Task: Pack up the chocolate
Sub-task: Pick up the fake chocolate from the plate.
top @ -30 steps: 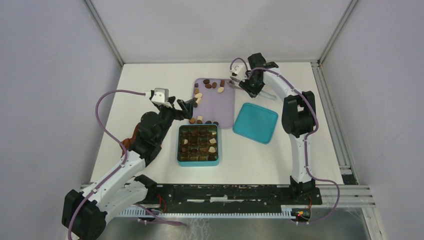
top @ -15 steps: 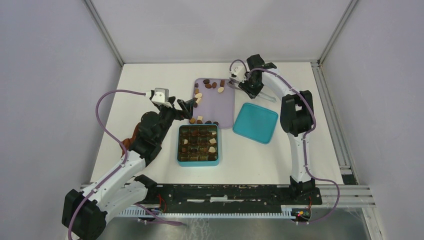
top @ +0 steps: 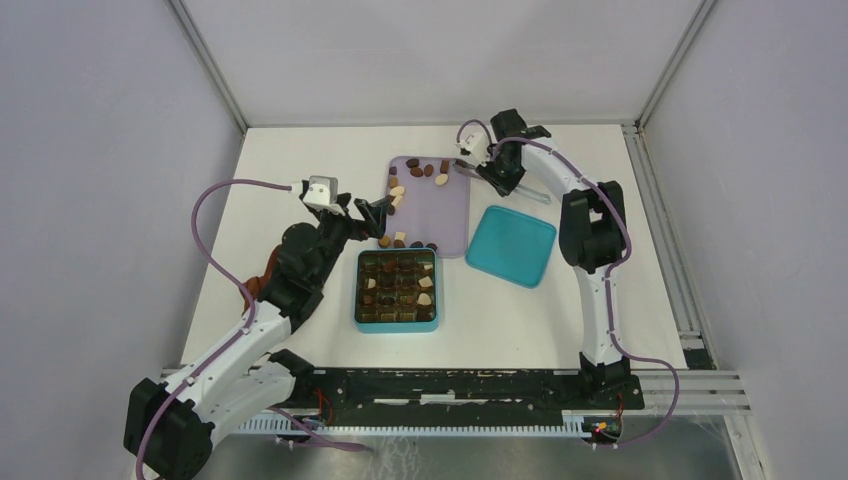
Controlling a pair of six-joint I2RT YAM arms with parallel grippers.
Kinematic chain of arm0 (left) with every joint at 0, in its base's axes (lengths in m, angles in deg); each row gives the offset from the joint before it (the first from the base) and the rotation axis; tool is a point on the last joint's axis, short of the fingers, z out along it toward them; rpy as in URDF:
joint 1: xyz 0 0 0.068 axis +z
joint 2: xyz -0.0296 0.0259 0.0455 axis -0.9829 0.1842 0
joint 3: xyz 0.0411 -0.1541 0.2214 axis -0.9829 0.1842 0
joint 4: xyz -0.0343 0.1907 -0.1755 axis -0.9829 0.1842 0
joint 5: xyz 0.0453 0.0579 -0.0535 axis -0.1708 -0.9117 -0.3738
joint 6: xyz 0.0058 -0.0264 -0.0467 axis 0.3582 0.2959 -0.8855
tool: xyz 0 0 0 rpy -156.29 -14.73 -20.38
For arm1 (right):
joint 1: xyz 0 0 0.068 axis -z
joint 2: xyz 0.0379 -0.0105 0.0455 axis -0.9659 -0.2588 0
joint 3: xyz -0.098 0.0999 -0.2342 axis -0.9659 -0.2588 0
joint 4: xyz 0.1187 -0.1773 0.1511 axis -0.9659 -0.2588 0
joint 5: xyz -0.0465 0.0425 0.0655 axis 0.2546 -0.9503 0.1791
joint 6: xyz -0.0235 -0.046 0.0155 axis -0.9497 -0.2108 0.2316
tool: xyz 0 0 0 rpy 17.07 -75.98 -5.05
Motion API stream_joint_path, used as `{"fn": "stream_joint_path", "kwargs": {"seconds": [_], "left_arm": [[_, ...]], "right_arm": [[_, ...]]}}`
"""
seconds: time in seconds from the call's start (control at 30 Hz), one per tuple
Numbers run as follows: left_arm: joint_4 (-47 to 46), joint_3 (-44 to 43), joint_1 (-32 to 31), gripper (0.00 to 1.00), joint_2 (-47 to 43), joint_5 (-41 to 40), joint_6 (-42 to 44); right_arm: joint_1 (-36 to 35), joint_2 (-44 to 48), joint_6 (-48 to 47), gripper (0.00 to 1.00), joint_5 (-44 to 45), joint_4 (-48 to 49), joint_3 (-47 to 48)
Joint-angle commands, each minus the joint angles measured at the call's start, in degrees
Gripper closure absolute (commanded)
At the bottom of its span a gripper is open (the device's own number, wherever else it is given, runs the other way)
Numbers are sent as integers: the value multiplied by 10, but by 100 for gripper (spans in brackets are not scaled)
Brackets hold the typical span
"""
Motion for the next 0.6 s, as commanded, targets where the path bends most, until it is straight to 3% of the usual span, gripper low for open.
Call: {"fn": "stream_joint_path", "kwargs": {"seconds": [0.0, 0.27, 0.57], "left_arm": [[-24, -7, -4, 3, -1, -11, 25], [-34, 12, -7, 4, -24, -40, 17], [-83, 96, -8, 0, -127, -103, -9]], "right_arm": [[-3, 54, 4, 91, -33, 12, -8], [1, 235, -19, 99, -187, 68, -195], [-2, 464, -167, 100, -430, 86, -443]]}}
